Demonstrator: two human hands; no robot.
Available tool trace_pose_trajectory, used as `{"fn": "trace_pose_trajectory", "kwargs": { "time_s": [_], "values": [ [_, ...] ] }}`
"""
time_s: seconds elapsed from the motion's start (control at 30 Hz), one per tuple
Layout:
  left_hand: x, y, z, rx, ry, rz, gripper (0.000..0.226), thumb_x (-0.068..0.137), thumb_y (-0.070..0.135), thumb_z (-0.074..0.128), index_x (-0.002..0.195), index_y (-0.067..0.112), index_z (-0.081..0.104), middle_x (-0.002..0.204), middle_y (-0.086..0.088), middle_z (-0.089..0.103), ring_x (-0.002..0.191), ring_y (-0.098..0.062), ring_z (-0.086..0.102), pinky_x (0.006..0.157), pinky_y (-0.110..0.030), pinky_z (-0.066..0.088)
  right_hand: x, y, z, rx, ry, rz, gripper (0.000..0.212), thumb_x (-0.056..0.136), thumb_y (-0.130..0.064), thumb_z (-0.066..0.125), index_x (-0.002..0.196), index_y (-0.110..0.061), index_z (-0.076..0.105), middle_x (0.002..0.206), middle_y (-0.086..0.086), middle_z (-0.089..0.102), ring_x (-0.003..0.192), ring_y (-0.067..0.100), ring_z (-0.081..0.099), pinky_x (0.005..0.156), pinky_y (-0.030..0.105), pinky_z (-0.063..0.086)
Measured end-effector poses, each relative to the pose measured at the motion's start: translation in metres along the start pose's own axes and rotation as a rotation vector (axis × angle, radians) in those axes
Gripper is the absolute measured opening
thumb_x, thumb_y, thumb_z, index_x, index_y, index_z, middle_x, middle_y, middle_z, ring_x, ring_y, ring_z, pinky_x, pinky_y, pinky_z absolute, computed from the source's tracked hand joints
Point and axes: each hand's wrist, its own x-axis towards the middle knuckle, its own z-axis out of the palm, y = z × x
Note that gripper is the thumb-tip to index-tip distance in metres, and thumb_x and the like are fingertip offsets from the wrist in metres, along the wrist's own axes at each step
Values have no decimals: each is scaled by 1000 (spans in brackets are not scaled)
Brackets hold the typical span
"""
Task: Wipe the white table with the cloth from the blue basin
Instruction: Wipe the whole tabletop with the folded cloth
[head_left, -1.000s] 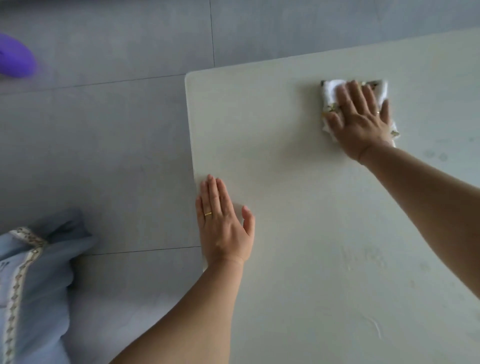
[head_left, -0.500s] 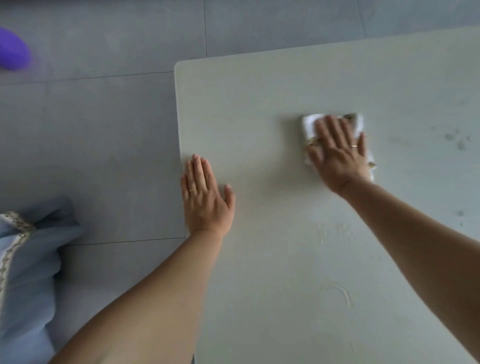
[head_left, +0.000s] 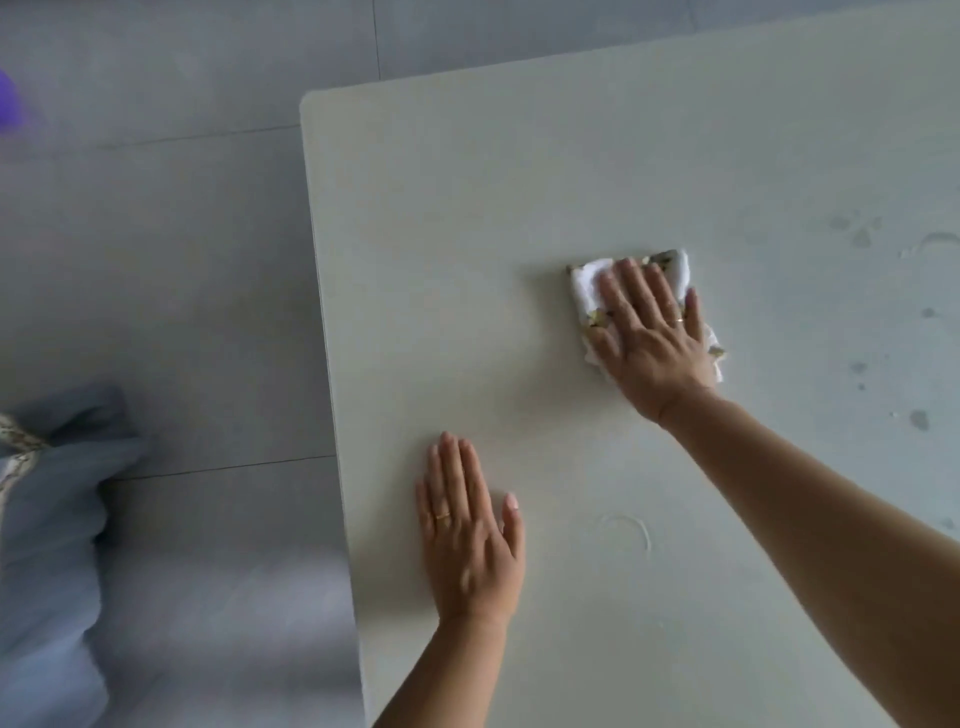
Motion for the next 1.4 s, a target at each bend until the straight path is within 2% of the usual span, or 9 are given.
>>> {"fn": "trace_pose_trajectory", "kwargs": {
  "time_s": [0.17, 0.4, 0.53, 0.67, 0.87, 1.03, 1.13, 1.3, 1.4],
  "values": [
    [2, -2, 4, 18, -7, -1, 69, 88, 37, 36, 146, 0, 26, 155, -17, 21, 144, -31, 17, 116, -45, 16, -11, -26, 7, 94, 21, 304, 60, 97, -50, 19, 150, -31, -2, 159, -5, -11, 145, 17, -14, 116, 48, -11],
    [0, -4, 2, 35, 7, 6, 69, 89, 36, 32, 147, 0, 24, 156, -16, 20, 145, -29, 14, 116, -45, 15, -58, -45, 24, -111, -31, -359, 61, 93, -52, 26, 149, -30, 17, 158, -4, 14, 146, 19, 11, 116, 49, 7],
    [1, -3, 2, 34, 17, 8, 69, 89, 36, 31, 147, 0, 21, 156, -16, 16, 145, -29, 12, 117, -44, 13, -45, 50, 0, -16, -5, 16, 63, 91, -60, 14, 150, -36, 8, 160, -9, 2, 146, 13, -3, 117, 46, -2],
    [1, -3, 4, 52, 23, 9, 70, 89, 36, 31, 148, 1, 20, 157, -15, 15, 145, -29, 12, 117, -43, 11, -59, 7, 14, 89, 58, 378, 62, 95, -50, 23, 151, -30, 7, 160, -2, -3, 146, 20, -6, 116, 51, -3],
    [-1, -2, 1, 16, 59, 26, 68, 88, 35, 32, 146, -1, 25, 155, -16, 20, 144, -31, 16, 117, -44, 12, -111, -28, 31, -70, -26, -254, 60, 94, -52, 20, 150, -31, 11, 157, -9, 2, 146, 16, 2, 116, 43, -4],
    [-1, -2, 4, 15, 69, 22, 68, 90, 37, 27, 148, 1, 21, 157, -15, 15, 146, -30, 12, 119, -42, 9, -104, 54, 15, 36, 20, 219, 61, 94, -55, 18, 150, -35, 6, 160, -7, -2, 146, 14, -7, 117, 46, -5],
    [-1, -2, 6, 12, 103, 32, 68, 90, 36, 30, 147, 0, 23, 156, -16, 18, 145, -30, 15, 118, -42, 10, -118, 6, 30, 104, 68, 396, 61, 96, -49, 24, 151, -30, 4, 160, -2, -6, 146, 20, -7, 117, 50, -5],
    [-3, -3, 4, -47, 165, 26, 64, 88, 30, 25, 144, -1, 28, 155, -17, 22, 144, -32, 20, 118, -41, 10, -189, -64, 63, -31, -11, -215, 60, 95, -50, 23, 150, -32, 9, 158, -8, -2, 146, 16, -4, 116, 44, -8],
    [-4, -5, 6, -37, 192, 28, 64, 89, 31, 22, 145, -1, 26, 156, -16, 20, 144, -31, 17, 118, -40, 9, -182, 6, 47, -79, -23, -206, 59, 96, -53, 26, 149, -36, 7, 159, -10, 2, 146, 13, -2, 116, 43, -2]
  ]
}}
